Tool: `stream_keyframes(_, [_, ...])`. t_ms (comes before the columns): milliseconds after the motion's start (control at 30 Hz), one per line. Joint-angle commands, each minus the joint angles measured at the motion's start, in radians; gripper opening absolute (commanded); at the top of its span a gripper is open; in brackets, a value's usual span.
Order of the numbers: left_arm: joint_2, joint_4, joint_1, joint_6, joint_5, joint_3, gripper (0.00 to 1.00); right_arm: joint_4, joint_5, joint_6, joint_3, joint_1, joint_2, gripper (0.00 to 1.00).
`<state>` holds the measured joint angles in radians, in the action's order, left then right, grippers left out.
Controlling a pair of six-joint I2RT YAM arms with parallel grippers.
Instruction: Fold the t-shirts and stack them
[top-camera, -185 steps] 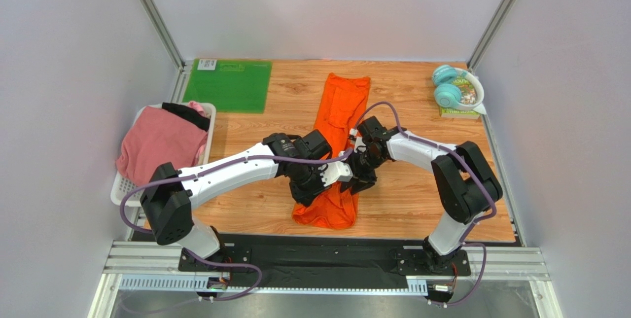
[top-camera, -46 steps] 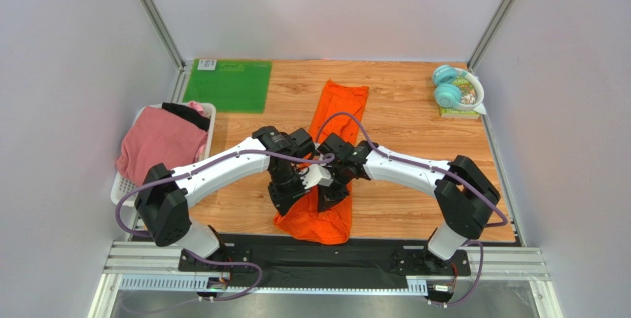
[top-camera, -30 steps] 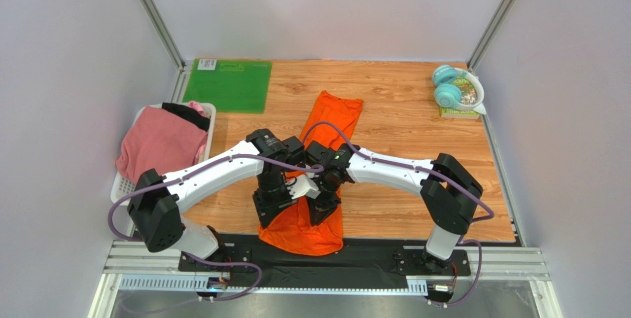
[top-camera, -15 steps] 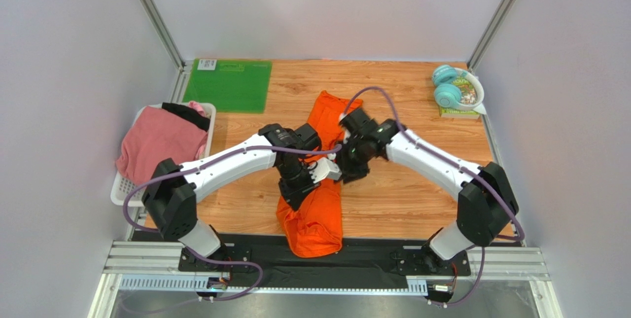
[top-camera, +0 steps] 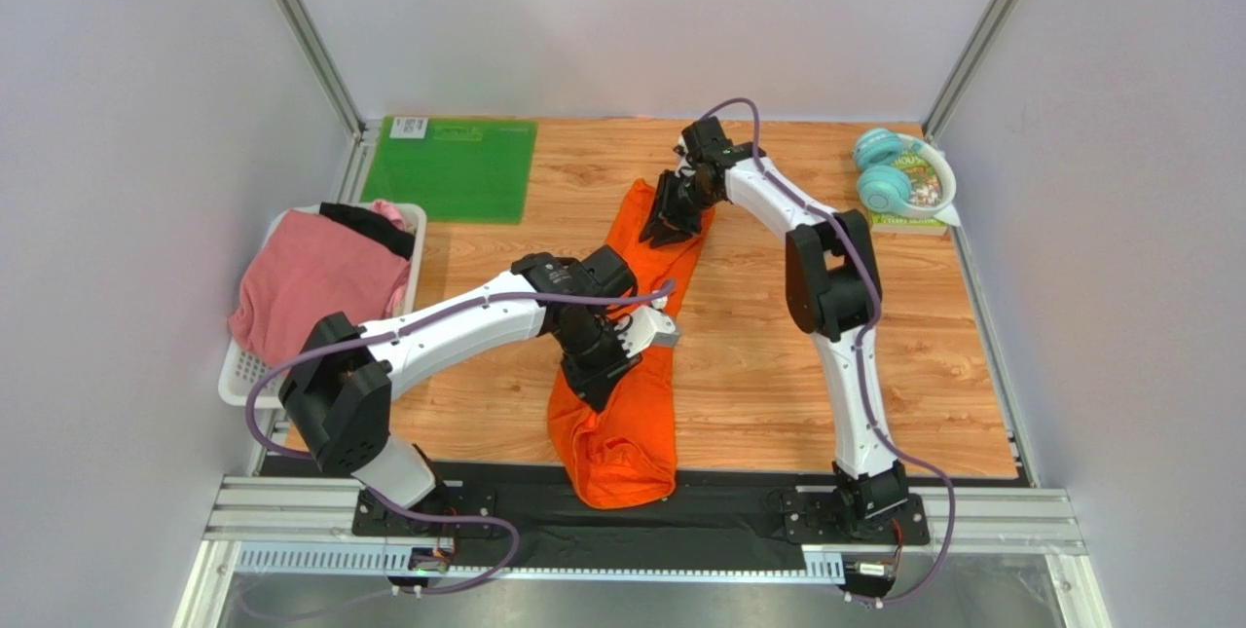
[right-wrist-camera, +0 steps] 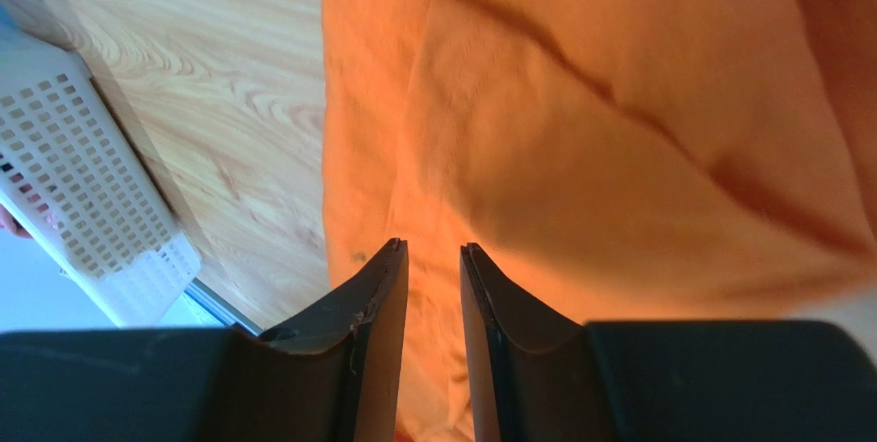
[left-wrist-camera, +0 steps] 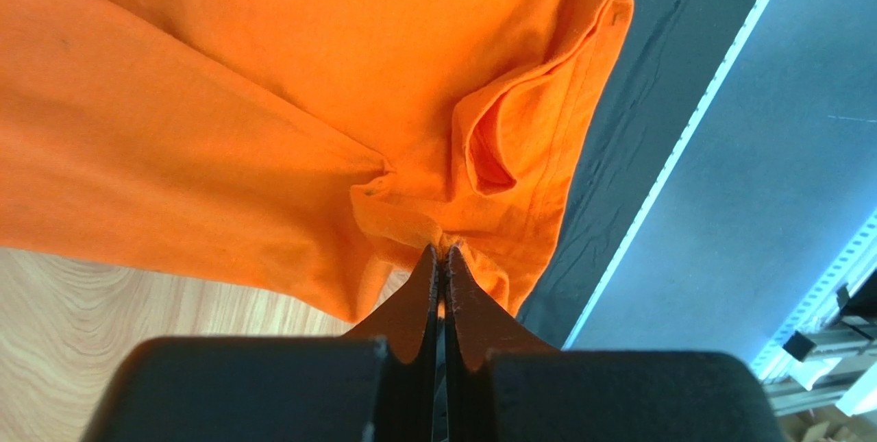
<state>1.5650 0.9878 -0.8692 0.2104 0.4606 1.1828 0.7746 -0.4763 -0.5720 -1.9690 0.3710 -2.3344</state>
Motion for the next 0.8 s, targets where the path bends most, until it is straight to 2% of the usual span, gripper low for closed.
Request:
stream_keyframes(0, [-0.074, -0.044, -0.001, -0.023, 0.010, -0.014, 0.00, 0.091, -0.024, -0.017, -0.126, -0.014, -0.080, 0.31])
stream_keyframes(200, [-0.174, -0.116, -0.001, -0.057, -0.112, -0.048, 0.00, 0.120, 0.031, -0.003, -0.114, -0.053, -0.085, 0.31])
stream_keyframes(400, [-0.235, -0.103, 0.007, -0.057, -0.123, -0.028, 0.00, 0.192, 0.041, 0.017, -0.304, -0.125, -0.231, 0.30])
stream_keyframes(600, [-0.162, -0.089, 0.007, -0.034, -0.103, -0.022, 0.00, 0.184, -0.034, -0.022, -0.589, -0.193, -0.400, 0.30])
stream_keyframes(767, [-0.054, -0.126, 0.010, -0.020, -0.094, 0.008, 0.00, 0.063, -0.117, -0.060, -0.599, -0.244, -0.454, 0.30])
